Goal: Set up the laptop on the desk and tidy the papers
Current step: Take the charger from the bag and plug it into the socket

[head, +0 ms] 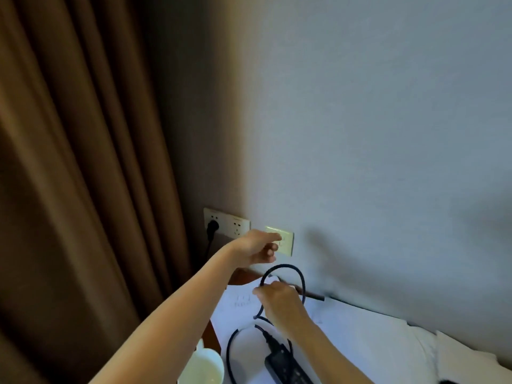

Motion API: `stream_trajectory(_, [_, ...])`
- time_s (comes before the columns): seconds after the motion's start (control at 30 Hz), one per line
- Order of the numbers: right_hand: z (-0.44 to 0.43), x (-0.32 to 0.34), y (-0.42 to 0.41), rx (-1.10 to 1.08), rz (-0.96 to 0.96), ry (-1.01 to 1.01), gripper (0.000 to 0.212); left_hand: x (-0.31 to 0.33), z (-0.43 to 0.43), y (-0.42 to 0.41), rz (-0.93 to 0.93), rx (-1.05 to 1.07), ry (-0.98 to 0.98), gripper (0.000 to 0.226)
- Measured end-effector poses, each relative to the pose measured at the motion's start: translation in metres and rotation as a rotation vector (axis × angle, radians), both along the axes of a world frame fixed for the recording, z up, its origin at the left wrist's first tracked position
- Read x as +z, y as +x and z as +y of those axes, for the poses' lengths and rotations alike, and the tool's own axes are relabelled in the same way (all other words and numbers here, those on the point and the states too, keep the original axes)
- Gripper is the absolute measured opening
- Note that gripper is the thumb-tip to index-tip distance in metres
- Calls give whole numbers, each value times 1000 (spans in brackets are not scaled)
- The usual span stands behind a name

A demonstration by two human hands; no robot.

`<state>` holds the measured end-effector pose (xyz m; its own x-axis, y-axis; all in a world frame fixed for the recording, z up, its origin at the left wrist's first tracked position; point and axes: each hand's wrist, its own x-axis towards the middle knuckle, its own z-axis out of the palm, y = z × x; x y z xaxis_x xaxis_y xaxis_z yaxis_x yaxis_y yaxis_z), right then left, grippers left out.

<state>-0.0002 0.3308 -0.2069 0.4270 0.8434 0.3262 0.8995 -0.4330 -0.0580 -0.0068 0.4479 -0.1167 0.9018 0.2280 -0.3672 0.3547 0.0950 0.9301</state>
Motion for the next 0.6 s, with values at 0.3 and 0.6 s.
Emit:
stream_trajectory(0.3, [42, -10, 9, -39, 110, -439, 31, -34, 17, 3, 150, -653, 551, 59])
stream_trajectory(0.6, [41, -27, 10, -129, 524, -97, 29, -61, 36, 19, -50, -403, 785, 21])
